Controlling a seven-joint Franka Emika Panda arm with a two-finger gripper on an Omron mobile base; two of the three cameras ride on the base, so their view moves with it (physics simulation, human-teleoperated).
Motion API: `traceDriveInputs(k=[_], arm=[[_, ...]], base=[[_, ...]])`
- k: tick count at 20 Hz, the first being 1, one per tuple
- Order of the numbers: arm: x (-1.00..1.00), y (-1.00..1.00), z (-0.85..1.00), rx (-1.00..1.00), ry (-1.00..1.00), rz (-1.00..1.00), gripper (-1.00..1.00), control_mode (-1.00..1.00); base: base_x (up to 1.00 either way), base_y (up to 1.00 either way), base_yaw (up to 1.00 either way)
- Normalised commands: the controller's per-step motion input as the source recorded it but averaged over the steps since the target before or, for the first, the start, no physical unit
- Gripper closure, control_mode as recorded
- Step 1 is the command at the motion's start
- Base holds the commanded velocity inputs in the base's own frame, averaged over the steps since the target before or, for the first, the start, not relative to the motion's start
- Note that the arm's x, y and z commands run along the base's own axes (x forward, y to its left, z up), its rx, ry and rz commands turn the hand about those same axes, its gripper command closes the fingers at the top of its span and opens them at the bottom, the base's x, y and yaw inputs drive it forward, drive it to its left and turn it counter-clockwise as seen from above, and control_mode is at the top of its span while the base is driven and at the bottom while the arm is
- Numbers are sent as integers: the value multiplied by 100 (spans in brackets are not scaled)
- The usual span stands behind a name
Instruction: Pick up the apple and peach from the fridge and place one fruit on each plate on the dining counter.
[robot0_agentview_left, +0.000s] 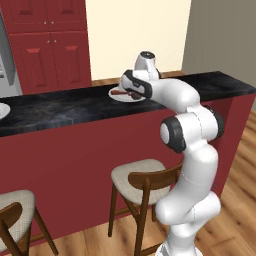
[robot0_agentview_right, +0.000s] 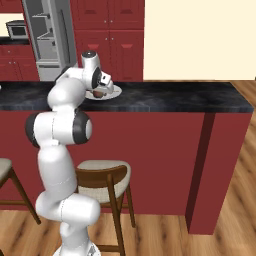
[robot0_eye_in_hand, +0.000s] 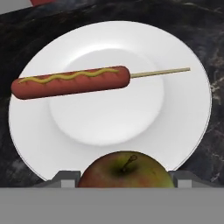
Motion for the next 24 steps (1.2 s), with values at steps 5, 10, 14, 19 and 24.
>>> traceDriveInputs(k=[5, 10, 14, 19, 24], arm=[[49, 22, 0, 0, 2, 0, 100, -100], [6, 1, -5, 0, 6, 0, 100, -100], [8, 0, -25, 0, 4, 0, 100, -100], [0, 0, -4, 0, 0, 0, 100, -100], [0, 0, 0, 0, 0, 0, -100, -100]], base=[[0, 0, 0], [0, 0, 0], [0, 0, 0], [0, 0, 0], [0, 0, 0]])
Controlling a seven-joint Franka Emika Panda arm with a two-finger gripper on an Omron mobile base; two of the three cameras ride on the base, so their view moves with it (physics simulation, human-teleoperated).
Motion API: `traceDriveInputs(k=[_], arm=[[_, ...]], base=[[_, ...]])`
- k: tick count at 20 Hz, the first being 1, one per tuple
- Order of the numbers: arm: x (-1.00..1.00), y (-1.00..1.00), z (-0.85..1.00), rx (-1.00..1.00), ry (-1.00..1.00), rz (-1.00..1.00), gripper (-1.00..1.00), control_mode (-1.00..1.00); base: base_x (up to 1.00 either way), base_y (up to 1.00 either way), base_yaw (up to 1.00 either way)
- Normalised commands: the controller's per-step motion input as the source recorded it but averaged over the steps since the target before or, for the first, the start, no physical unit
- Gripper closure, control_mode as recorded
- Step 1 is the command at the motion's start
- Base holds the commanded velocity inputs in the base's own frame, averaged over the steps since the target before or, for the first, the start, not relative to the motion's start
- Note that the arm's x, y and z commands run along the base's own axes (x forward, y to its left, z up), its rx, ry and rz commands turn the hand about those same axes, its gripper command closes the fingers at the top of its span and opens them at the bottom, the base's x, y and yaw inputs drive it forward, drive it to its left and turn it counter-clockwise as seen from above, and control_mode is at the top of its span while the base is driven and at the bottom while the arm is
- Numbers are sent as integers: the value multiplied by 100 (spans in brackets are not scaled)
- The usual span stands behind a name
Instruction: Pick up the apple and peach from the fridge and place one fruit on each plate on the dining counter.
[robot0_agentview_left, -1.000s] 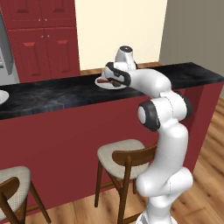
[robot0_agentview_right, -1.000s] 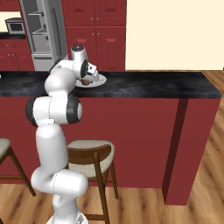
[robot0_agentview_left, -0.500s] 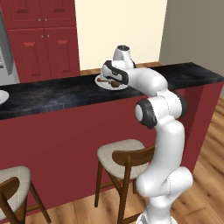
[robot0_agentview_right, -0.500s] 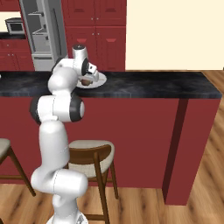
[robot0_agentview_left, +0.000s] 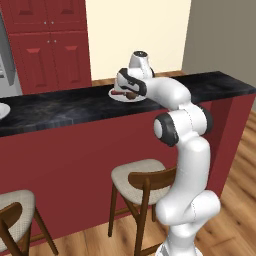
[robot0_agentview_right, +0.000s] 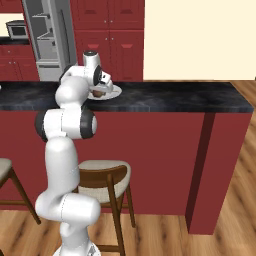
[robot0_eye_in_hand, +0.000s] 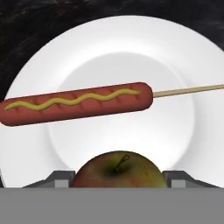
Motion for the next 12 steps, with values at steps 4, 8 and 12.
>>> traceDriveInputs(k=[4, 8, 12], arm=[[0, 0, 0, 0, 0, 0, -100, -100], [0, 0, 11, 0, 0, 0, -100, -100], [0, -6, 33, 0, 0, 0, -100, -100]], base=[[0, 0, 0], [0, 0, 0], [0, 0, 0]])
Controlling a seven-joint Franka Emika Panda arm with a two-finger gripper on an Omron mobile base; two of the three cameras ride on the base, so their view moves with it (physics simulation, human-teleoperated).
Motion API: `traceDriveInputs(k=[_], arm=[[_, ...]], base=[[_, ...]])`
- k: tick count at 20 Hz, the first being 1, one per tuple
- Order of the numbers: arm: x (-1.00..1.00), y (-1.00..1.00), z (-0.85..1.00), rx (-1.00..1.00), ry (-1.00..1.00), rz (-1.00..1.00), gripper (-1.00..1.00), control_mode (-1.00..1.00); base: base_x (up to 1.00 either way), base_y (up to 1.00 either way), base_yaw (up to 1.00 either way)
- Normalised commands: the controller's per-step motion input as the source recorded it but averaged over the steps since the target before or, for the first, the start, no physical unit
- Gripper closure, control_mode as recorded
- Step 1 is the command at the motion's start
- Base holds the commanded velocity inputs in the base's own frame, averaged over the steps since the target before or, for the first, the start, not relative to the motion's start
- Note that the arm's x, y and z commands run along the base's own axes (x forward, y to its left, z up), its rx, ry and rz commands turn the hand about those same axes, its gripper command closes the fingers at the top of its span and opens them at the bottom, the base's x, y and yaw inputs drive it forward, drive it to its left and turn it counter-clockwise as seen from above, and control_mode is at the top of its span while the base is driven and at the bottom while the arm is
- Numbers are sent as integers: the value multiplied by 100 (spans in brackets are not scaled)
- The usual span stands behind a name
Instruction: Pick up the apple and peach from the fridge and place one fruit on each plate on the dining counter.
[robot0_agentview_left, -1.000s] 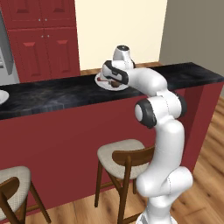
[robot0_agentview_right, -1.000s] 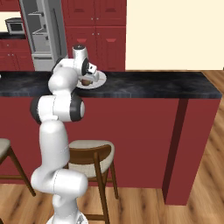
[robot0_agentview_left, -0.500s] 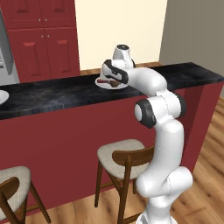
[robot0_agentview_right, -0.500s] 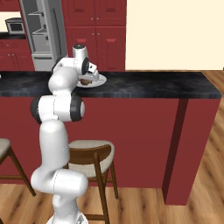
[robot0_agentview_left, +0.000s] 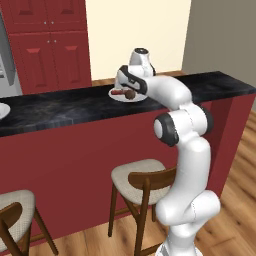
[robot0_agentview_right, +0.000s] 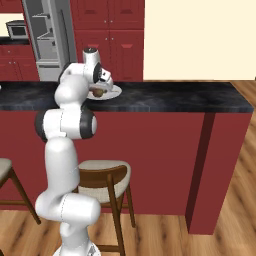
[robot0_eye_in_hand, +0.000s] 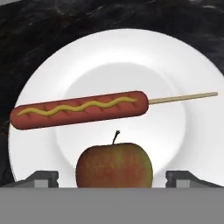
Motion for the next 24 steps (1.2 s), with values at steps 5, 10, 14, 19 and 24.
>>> traceDriveInputs(k=[5, 10, 14, 19, 24], arm=[[-47, -24, 25, 2, 0, 0, -100, -100], [-94, -30, 8, 5, -2, 0, -100, -100], [-100, -31, 0, 5, -5, 0, -100, -100], [-100, -18, 0, 1, -5, 0, -100, -100], [-100, -1, 0, 0, -2, 2, -100, -100]], base=[[0, 0, 0], [0, 0, 0], [0, 0, 0], [0, 0, 0], [0, 0, 0]])
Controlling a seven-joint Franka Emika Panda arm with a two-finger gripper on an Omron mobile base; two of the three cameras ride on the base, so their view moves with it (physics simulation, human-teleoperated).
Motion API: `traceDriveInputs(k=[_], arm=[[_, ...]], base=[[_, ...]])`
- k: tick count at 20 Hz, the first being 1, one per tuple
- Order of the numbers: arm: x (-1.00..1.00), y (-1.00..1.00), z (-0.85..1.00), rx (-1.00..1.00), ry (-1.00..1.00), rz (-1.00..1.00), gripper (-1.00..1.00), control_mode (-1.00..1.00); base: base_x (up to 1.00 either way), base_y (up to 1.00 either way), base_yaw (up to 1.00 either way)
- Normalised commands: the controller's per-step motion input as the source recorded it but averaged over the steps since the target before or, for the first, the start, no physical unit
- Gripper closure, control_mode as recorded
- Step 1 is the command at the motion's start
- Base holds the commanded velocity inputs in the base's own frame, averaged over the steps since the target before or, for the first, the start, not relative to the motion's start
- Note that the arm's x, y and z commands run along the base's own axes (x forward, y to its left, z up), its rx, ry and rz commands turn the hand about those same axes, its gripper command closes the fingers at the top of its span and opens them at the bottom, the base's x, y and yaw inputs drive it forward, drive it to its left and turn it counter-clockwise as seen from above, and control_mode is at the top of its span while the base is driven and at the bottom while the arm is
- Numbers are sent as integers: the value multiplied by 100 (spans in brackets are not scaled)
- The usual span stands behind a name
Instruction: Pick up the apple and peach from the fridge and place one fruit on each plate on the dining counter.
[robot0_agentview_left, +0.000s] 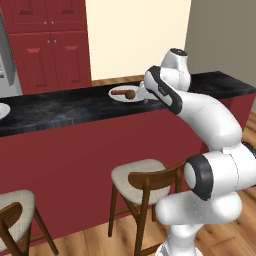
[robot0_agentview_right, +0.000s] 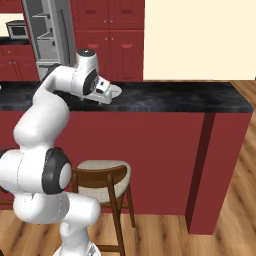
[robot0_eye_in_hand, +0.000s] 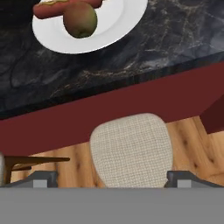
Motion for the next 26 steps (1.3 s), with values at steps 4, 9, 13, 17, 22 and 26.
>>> traceDriveInputs(k=[4, 9, 13, 17, 22, 26], arm=[[-100, 0, 0, 0, 0, 6, -100, -100], [-100, -4, 0, 0, 0, 5, -100, -100], [-100, -4, 0, 0, 0, 3, -100, -100], [-100, 0, 10, 0, 0, 4, -100, -100], [-100, -5, 51, 0, 1, 5, -100, -100], [-99, -33, 51, -2, 10, 3, -100, -100]], base=[[0, 0, 0], [0, 0, 0], [0, 0, 0], [0, 0, 0], [0, 0, 0], [0, 0, 0]])
